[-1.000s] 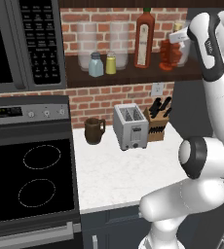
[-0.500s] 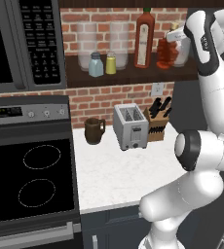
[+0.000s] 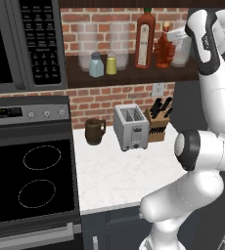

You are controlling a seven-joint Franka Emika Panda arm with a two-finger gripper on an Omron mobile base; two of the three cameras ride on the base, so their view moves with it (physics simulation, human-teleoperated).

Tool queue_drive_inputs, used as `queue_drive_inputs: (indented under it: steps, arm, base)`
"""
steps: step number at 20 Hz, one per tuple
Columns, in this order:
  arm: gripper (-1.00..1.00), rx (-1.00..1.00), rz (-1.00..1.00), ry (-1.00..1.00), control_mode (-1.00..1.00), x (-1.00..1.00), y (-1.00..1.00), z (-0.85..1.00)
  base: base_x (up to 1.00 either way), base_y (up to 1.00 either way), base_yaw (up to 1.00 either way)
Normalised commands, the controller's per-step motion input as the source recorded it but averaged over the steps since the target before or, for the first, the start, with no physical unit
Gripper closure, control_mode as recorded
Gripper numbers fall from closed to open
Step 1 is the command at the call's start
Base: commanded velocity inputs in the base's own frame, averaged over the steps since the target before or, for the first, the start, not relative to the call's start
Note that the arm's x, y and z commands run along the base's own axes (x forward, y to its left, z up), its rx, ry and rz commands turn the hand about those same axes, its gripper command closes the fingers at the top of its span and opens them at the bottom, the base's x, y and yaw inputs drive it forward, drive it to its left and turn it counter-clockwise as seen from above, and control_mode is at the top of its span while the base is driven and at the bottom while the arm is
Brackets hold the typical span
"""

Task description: Put the shaker and condiment bottle from the counter next to their counterparts in the cabinet.

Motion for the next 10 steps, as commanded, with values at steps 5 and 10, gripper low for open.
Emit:
queue_drive_inputs:
  steps: [5,10]
  arm:
    - [-1.00,0.00,0.01,0.00,-1.00,0.04,-0.04,0.00]
    - [-1.00,0.00,0.00,0.00,-1.00,-0.24,-0.02,0.00]
  base:
    - [0.00,0.00,0.00]
    - [0.00,0.00,0.00]
